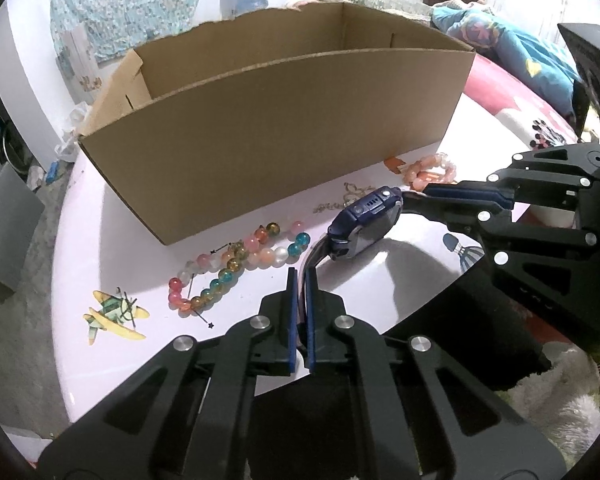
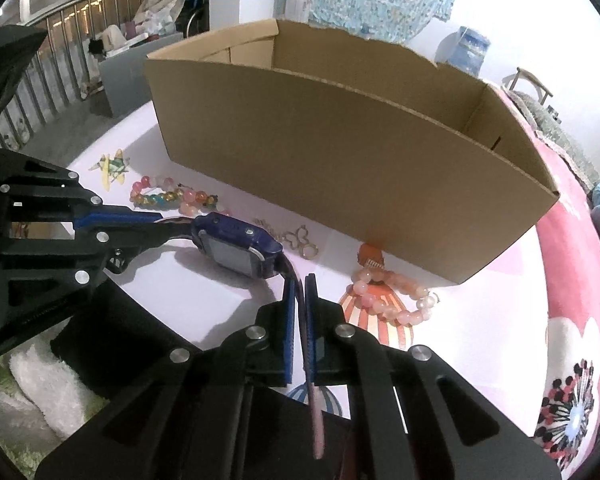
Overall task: Organize jewelry
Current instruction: 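Lift the watch with both tools and carry it over the box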
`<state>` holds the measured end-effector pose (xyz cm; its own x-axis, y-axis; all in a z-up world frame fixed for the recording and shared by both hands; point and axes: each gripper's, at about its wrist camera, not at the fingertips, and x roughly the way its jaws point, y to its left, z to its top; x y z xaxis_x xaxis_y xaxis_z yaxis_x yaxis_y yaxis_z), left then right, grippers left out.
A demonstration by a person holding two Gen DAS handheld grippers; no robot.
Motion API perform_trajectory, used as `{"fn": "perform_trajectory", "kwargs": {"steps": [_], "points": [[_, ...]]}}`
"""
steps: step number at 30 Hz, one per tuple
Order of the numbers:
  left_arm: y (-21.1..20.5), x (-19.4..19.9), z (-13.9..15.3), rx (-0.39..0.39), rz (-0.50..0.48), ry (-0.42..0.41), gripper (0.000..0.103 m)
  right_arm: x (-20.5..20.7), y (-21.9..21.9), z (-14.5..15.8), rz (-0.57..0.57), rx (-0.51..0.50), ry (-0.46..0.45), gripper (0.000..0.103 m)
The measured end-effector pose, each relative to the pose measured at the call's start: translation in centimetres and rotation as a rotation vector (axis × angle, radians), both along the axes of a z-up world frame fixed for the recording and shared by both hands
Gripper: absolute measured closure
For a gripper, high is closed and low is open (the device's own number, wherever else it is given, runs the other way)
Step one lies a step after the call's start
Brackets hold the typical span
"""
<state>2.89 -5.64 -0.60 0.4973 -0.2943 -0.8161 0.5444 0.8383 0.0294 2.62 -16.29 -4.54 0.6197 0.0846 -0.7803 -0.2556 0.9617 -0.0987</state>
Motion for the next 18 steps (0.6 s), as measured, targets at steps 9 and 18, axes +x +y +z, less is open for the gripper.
{"fn": "perform_trajectory", "kwargs": {"steps": [9, 18], "points": [[0.0, -2.6, 3.9, -0.009, -0.004, -0.132, 0.100, -2.7, -0.3, 4.0, -0.020, -0.015, -0.124, 0.098], [0.5, -3.9, 12.2, -0.099, -0.025, -0.336, 0.100, -4.5, -0.3, 12.7, -0.026, -0.083, -0.353, 0.098]]}}
